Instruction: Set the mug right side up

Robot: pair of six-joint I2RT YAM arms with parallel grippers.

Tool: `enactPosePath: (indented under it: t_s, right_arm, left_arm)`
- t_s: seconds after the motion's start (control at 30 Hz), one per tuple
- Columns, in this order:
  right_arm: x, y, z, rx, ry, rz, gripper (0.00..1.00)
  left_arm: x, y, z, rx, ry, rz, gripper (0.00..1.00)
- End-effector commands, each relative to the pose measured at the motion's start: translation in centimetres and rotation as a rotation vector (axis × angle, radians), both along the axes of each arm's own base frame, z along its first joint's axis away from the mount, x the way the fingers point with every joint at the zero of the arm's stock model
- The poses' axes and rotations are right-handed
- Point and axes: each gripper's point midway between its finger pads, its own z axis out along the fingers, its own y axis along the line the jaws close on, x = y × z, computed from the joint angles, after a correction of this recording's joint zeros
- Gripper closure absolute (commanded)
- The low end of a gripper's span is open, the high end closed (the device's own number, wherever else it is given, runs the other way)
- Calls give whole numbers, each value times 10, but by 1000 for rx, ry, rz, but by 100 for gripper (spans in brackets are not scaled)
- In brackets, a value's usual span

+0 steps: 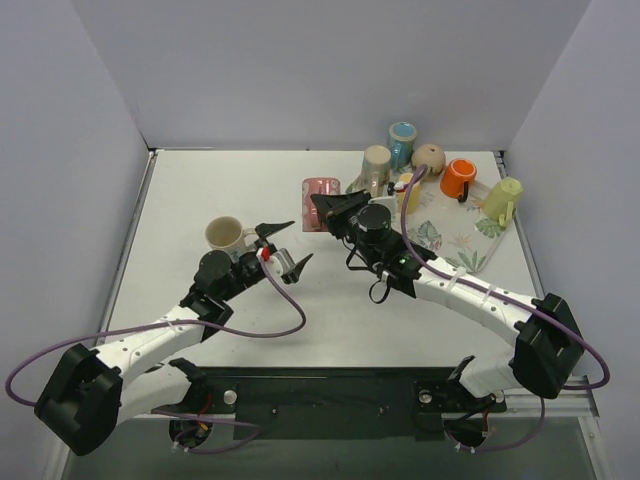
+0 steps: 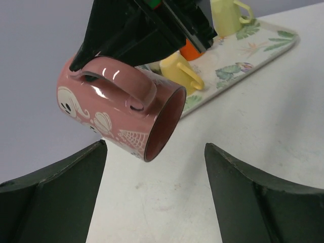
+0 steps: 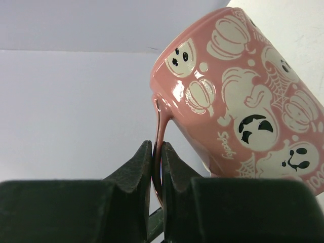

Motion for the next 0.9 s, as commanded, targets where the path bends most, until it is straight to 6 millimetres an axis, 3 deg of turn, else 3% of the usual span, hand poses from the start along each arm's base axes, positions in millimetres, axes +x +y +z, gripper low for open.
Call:
enactPosePath:
  t_s: [0.0, 0.1, 0.27, 0.43, 0.6, 0.8, 0.87]
  right_arm:
    - [-12, -12, 134, 313, -256, -67, 100]
    - [-16, -8, 142, 344, -269, -61, 100]
    - [-27, 0, 150, 358, -279, -34, 100]
    - [-31, 6, 149, 360, -275, -13, 100]
    - [-32, 13, 144, 376, -264, 5, 100]
    - [-36, 23, 135, 379, -239, 32, 100]
    - [-36, 25, 127, 373, -220, 35, 100]
  left_arm:
    - [10, 3, 52, -160, -213, 149, 12]
    - [15, -1, 51, -168, -245, 193, 11]
    - [26, 16, 52, -176, -312, 315, 11]
    - [29, 38, 70, -228, -402, 426, 11]
    - [29, 38, 71, -229, -420, 433, 11]
    - [32, 41, 77, -253, -455, 460, 25]
    - [29, 40, 78, -251, -461, 442, 37]
